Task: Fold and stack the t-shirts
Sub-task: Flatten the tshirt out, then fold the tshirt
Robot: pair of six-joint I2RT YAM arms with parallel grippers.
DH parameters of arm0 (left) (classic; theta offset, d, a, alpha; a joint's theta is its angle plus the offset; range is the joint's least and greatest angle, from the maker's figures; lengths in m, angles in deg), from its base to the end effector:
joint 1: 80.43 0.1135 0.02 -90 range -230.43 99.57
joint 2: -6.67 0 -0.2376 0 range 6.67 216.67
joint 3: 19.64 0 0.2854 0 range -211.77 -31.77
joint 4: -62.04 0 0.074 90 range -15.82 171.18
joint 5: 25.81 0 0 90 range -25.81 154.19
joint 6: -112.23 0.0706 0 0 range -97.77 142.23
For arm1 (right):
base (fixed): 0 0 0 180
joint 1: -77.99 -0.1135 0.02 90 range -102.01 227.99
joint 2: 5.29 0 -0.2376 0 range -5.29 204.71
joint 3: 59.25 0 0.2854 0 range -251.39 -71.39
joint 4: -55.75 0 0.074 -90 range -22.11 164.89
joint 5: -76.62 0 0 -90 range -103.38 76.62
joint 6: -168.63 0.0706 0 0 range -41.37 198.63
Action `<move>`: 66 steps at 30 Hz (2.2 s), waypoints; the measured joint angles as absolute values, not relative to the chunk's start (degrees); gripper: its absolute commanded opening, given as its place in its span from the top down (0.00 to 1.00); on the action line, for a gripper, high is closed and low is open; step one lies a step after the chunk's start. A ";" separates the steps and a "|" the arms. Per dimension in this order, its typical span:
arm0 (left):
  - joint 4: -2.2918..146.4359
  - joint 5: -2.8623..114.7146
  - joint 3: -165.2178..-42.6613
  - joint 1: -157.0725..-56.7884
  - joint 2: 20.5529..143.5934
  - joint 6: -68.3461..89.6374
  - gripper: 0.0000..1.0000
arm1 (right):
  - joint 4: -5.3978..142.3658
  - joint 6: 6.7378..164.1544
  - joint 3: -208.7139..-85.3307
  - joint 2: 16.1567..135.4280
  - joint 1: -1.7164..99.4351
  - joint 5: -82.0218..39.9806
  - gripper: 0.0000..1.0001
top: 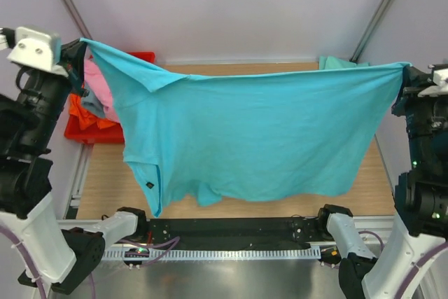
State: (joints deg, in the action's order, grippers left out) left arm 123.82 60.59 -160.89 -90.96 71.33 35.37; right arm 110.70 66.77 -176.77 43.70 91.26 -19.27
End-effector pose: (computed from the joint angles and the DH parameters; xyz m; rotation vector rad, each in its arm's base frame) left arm 0.1213 -0.0270 0.6428 0.3214 1.2729 -0.0024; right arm 0.1075 -0.0179 0.5923 -0.0710 1.3394 -0.3027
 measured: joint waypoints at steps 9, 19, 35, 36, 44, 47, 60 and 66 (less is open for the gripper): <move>113.84 60.64 -135.67 -90.98 82.28 39.00 1.00 | 98.67 66.49 -147.07 50.74 91.29 -21.52 0.99; 108.22 58.49 -130.53 -90.98 116.68 38.72 1.00 | 85.63 65.18 -132.38 82.72 91.05 -26.07 0.99; 105.49 61.09 -148.48 -91.55 129.32 39.07 1.00 | 77.91 66.25 -155.26 111.11 89.28 -27.97 0.99; 105.46 61.38 -149.44 -91.57 130.15 39.22 1.00 | 77.89 66.47 -156.16 111.83 89.23 -27.99 0.99; 105.86 61.82 -159.19 -91.81 139.17 39.26 1.00 | 76.93 68.37 -163.05 117.93 88.66 -28.14 0.99; 106.19 62.12 -162.57 -92.18 141.80 39.26 1.00 | 76.93 69.05 -164.62 118.91 88.66 -28.12 0.99; 106.29 62.58 -157.94 -93.62 140.75 38.72 1.00 | 75.99 69.99 -166.37 119.53 88.60 -28.14 0.99; 107.61 61.20 -144.67 -93.71 131.92 37.82 1.00 | 76.66 69.13 -159.99 115.24 88.60 -28.14 0.99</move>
